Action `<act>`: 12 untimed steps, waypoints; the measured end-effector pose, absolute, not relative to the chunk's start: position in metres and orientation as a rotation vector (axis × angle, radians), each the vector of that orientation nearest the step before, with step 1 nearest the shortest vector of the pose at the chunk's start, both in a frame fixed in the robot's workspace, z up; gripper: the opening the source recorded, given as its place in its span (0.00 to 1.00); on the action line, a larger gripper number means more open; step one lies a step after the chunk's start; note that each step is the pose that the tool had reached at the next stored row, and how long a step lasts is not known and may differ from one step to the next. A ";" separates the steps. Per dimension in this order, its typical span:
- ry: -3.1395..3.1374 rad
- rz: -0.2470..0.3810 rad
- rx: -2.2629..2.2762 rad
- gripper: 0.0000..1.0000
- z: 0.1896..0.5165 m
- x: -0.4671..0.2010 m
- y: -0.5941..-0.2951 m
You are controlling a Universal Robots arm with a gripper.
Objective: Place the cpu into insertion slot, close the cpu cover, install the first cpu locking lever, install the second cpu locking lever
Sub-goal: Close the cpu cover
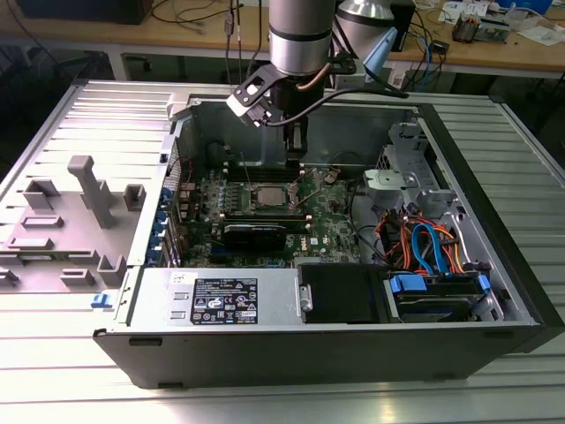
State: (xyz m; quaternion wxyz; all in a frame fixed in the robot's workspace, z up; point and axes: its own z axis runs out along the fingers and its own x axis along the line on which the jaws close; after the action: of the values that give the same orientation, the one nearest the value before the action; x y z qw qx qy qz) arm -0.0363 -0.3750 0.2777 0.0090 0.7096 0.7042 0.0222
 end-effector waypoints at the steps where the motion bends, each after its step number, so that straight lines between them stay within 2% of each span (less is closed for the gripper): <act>1: 2.200 0.069 2.217 0.11 0.278 -0.035 -0.375; 12: 2.200 0.069 2.217 0.11 0.278 -0.022 -0.375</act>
State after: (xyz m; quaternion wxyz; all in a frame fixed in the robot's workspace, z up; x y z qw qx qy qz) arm -0.0222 -0.3750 0.2777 0.0090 0.7096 0.7042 0.0222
